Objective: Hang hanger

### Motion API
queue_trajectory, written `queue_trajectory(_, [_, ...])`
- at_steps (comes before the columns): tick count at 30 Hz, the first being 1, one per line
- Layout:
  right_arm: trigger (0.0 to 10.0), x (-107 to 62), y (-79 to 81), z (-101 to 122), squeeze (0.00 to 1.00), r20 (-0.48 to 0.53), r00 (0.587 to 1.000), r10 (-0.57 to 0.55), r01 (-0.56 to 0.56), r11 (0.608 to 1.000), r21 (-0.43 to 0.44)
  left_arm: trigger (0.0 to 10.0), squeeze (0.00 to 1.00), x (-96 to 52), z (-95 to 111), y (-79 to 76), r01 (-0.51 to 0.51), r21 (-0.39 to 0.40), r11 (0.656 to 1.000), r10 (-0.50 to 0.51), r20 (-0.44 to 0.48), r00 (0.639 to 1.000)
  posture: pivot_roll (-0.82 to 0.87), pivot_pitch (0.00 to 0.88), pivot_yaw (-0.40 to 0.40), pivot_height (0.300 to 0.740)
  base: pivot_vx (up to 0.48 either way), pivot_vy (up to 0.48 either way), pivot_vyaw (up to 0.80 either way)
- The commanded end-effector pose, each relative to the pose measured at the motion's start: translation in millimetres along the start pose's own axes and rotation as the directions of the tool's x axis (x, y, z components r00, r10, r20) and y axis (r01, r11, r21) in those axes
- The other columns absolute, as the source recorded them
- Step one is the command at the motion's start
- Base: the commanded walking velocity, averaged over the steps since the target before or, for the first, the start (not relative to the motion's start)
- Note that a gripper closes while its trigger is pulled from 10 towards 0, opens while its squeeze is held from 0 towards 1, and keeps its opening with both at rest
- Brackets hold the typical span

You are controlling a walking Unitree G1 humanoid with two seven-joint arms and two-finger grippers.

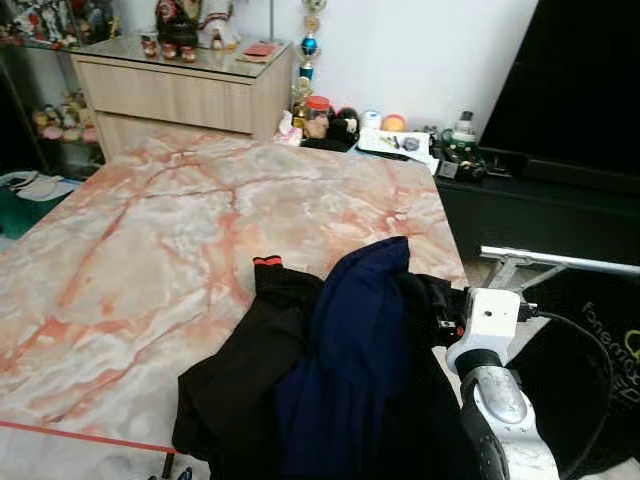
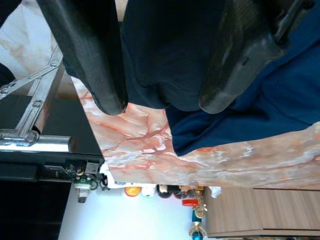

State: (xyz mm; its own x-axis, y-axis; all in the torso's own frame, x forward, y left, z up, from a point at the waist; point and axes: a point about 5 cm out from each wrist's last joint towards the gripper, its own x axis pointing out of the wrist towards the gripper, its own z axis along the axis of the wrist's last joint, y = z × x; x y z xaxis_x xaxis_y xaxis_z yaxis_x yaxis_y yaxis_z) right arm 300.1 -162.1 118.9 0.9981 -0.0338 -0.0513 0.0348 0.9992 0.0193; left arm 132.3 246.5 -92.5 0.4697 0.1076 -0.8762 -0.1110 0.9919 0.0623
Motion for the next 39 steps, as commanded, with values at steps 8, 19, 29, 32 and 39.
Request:
queue_trajectory(8, [10.0, 2.2, 2.0, -1, 0.0, -0.002, 1.0, -0.002, 0.002, 1.0, 0.003, 10.0, 0.0, -0.7, -4, 2.5, -0.002, 0.008, 1.0, 0.002, -0.023, 1.0, 0.16, 0.0, -0.079, 0.74, -0.031, 0.0, 0.0])
queue_trajectory(19, [10.0, 3.0, 5.4, -1, 0.0, -0.001, 1.0, -0.001, 0.001, 1.0, 0.012, 10.0, 0.0, -1.1, -3, 4.8, -0.003, 0.017, 1.0, 0.004, -0.02, 1.0, 0.16, 0.0, -0.07, 0.74, -0.254, 0.0, 0.0])
queue_trajectory(29, [10.0, 3.4, 5.8, -5, 0.0, -0.008, 1.0, -0.011, 0.011, 1.0, 0.02, 10.0, 0.0, -1.7, -2, 8.6, -0.006, 0.027, 1.0, 0.007, -0.02, 1.0, 0.14, 0.0, -0.055, 0.74, -0.261, 0.0, 0.0])
queue_trajectory(32, [10.0, 3.1, 4.7, -6, 0.0, -0.01, 1.0, -0.016, 0.017, 1.0, 0.021, 10.0, 0.0, -1.9, -2, 9.4, -0.007, 0.029, 1.0, 0.007, -0.02, 1.0, 0.14, 0.0, -0.05, 0.74, -0.26, 0.0, 0.0])
queue_trajectory(39, [10.0, 2.2, 4.5, -10, 0.0, -0.019, 0.999, -0.033, 0.033, 0.999, 0.028, 10.0, 0.0, -2.8, -2, 13.7, -0.009, 0.041, 0.999, 0.01, -0.022, 1.0, 0.13, 0.0, -0.04, 0.74, -0.262, 0.0, 0.0])
